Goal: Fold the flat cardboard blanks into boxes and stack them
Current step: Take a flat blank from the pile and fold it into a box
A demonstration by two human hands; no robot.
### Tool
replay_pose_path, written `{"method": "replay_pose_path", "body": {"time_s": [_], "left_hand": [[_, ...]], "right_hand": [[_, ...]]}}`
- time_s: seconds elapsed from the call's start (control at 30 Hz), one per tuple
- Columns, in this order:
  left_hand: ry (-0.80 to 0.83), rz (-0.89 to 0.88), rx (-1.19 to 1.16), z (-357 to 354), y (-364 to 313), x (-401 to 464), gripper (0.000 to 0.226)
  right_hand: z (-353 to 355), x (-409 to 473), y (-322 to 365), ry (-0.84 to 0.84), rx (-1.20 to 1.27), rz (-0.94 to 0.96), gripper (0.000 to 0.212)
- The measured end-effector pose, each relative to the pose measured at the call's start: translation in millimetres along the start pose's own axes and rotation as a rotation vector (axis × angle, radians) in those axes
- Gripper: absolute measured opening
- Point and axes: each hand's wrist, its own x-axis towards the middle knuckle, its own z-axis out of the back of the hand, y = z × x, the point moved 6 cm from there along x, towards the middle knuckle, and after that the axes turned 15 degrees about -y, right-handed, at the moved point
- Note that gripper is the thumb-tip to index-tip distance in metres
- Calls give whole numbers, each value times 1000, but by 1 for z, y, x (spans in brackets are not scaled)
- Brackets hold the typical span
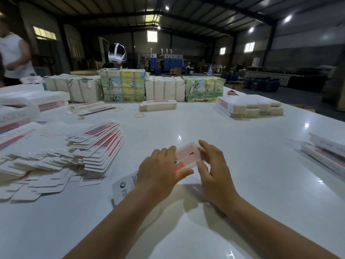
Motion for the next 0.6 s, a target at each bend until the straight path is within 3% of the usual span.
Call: {"method": "replay_pose_path", "body": {"time_s": [0.1,0.2,0.27,0.3,0.37,0.47,0.53,0.6], "left_hand": [[-25,-30,26,3,3,2,91],[-36,-68,72,4,3,0,94],[-12,-112,94,0,-1,-2,96],[6,-126,96,-3,-3,-3,98],[22,-134,97,-7,-4,-3,101],[21,-139,107,-7,-5,-3,104],[36,-146,131,-8,-7,-3,103],[43,-150,160,-12,-9,-3,94]], "right_hand": [[9,9,-5,-106,26,-55,57],[7,12,-30,-41,288,-519,74],[-7,5,-39,94,585,-814,56],[-10,4,-40,121,629,-850,45],[-8,4,-40,91,552,-772,26],[0,5,-30,42,237,-429,8],[-2,2,-18,56,-39,-158,13],[-7,-1,-12,87,-186,-19,19]]}}
